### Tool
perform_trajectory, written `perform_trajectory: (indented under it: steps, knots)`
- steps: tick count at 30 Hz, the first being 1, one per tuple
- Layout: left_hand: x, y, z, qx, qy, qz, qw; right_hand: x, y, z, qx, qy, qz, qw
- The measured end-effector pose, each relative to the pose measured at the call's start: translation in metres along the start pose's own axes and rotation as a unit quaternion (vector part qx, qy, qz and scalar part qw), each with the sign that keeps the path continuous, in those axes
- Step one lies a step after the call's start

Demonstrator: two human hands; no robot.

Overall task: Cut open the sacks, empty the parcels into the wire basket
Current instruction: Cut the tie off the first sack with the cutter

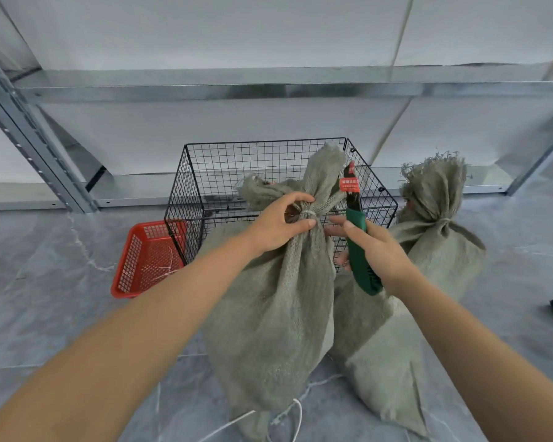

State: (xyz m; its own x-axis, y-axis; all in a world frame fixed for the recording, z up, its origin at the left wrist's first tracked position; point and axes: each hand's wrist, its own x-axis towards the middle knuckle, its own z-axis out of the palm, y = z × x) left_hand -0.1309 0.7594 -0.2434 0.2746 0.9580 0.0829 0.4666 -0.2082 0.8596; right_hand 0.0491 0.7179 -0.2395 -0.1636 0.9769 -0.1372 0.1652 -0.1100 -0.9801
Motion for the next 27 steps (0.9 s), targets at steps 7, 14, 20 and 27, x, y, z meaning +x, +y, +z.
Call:
perform_trajectory:
  steps: [7, 14, 20, 27]
  knots:
    - [-0.007, 0.002, 0.001, -0.038, -0.050, -0.021, 0.998, -0.023, 0.009, -0.013, -0.134, -0.011, -0.021, 0.991]
    - [-0.013, 0.001, 0.001, 0.051, -0.007, -0.019, 0.999, -0.043, 0.004, -0.013, -0.315, -0.061, 0.001, 0.947]
    - [-0.017, 0.001, 0.001, 0.089, 0.032, -0.012, 0.995, -0.042, -0.005, -0.005, -0.392, -0.100, 0.038, 0.914]
    - [-0.021, 0.003, 0.003, 0.108, 0.042, -0.002, 0.993, -0.039, -0.010, 0.005, -0.401, -0.107, 0.052, 0.908]
